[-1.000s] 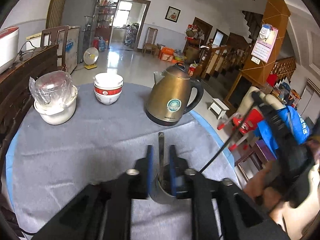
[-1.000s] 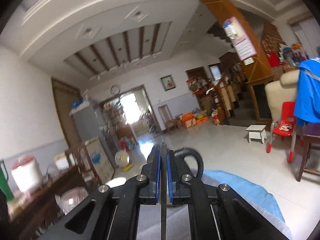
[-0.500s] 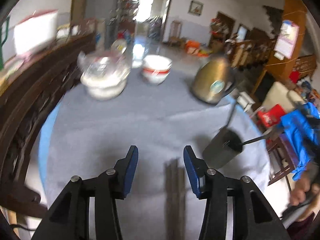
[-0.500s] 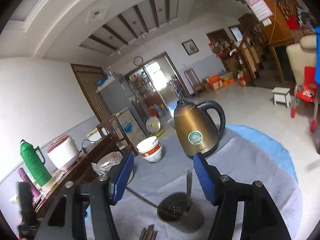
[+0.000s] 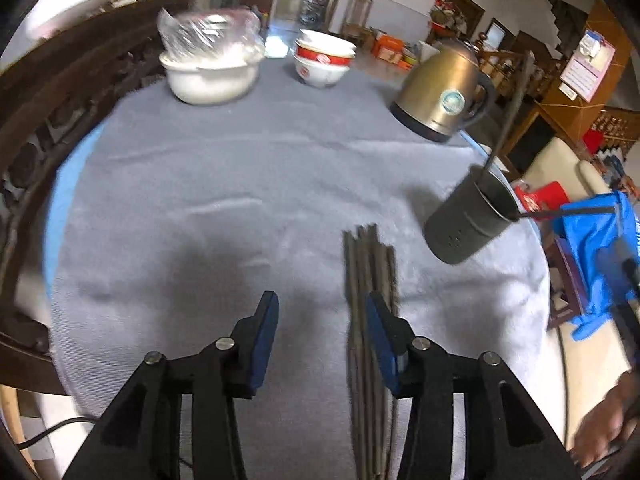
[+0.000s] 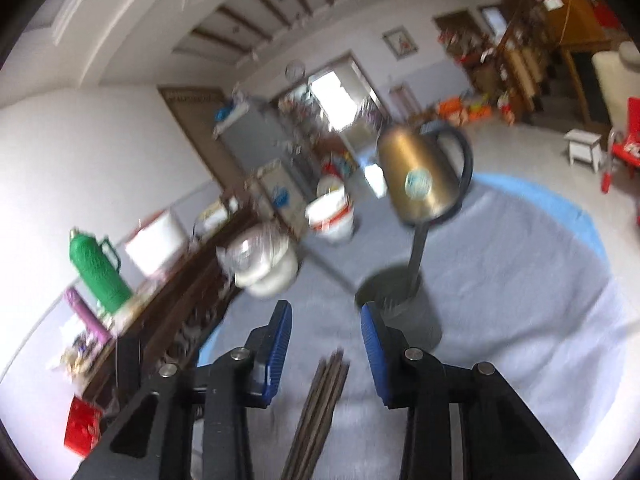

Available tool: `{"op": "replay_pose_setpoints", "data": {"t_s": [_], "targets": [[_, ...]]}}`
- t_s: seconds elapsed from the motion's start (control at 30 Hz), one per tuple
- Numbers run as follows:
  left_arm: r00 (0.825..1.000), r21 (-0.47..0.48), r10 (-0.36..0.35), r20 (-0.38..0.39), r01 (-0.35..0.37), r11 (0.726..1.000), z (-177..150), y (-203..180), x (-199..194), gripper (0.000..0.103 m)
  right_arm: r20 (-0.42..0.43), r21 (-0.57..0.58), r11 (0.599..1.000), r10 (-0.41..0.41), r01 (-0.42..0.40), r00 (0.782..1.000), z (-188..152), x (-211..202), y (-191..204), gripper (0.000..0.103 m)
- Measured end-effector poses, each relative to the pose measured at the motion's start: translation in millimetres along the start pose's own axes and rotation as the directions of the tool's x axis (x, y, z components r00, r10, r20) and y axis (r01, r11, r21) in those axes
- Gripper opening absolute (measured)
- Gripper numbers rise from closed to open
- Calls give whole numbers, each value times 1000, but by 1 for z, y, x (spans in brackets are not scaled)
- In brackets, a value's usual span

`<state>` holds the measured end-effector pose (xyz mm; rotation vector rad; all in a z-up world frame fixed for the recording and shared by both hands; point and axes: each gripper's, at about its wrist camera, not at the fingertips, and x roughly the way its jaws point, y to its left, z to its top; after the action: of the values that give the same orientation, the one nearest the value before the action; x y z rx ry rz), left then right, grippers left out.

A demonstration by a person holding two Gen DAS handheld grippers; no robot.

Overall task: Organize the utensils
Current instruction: 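Move the left gripper and the right gripper back to the chopstick bundle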

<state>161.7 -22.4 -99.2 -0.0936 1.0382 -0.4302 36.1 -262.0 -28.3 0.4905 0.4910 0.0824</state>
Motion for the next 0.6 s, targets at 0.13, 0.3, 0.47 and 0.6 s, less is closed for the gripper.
{"op": "replay_pose_setpoints", "data": {"t_s": [0.13,0.3,0.47,0.6], "targets": [[998,22,-31,-49,32,999,2,-11,21,43,-99,11,999,-34,35,994,-24,28,-7,40],[995,41,-24,-98,28,999,6,-22,48,43,-179,22,997,-64,70,982,-45,50,-18,40],[992,45,1,-126,5,999,11,-26,65,43,-206,42,995,-83,94,975,-50,64,-29,40],[991,55,14,-134,-7,998,12,-28,74,43,-222,52,993,-91,105,971,-53,68,-34,40]]}}
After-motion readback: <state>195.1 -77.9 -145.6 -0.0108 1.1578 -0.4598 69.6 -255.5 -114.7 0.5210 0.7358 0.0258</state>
